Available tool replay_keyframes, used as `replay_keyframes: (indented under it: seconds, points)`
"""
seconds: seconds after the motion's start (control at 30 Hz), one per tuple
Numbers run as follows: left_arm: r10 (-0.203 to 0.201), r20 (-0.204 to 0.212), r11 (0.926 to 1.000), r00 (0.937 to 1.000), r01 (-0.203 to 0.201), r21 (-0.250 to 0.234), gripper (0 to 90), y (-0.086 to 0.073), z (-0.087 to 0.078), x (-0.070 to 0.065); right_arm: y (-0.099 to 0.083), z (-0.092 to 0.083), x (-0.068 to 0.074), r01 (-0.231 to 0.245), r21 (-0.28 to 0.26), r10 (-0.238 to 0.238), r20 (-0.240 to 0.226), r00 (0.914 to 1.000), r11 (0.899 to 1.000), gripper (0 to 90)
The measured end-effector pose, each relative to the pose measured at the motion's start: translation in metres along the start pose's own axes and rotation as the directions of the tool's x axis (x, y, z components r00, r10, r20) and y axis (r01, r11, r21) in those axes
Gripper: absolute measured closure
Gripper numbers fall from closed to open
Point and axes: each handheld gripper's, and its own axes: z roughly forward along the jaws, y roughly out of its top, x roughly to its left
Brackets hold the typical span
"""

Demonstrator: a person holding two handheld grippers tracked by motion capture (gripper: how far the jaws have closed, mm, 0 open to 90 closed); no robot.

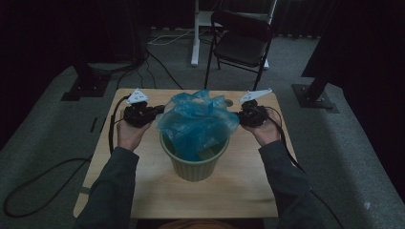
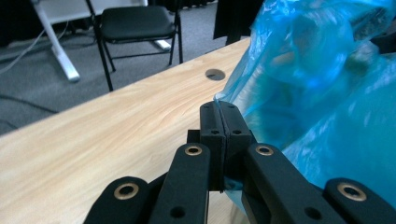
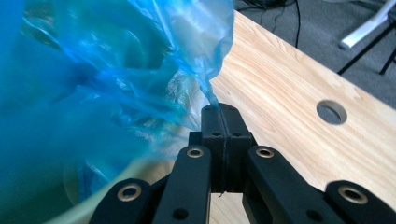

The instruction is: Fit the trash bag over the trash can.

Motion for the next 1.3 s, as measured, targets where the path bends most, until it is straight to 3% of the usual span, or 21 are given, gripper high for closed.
replay_keyframes:
  seconds: [0.17,0.53,0.67,0.8,1.3]
  points:
    - [-0.052,-0.005,0.9982,0.9986,0.052,0.03,89.6,-0.013,0.004,0.013,-0.008,0.008,-0.008,-0.031,0.032,0.031,-0.01,0.9995,0.999,90.0]
    - [-0.091,0.023,0.9926,0.9956,0.089,0.082,89.4,-0.031,0.017,0.017,-0.017,0.019,-0.004,-0.019,0.083,0.022,-0.036,0.9991,0.996,90.0]
    - [-0.121,0.044,0.9902,0.9916,0.118,0.075,89.4,-0.041,0.017,0.018,-0.025,0.022,0.0,-0.013,0.104,0.019,-0.055,0.9983,0.994,90.0]
    - [-0.143,0.038,0.9877,0.9889,0.141,0.068,89.5,-0.048,0.014,0.02,-0.033,0.022,0.0,-0.018,0.113,0.025,-0.062,0.9978,0.993,90.0]
    - [-0.162,0.041,0.9811,0.986,0.156,0.114,89.4,-0.067,0.016,0.019,-0.051,0.026,0.002,-0.016,0.156,0.03,-0.089,0.9956,0.988,90.0]
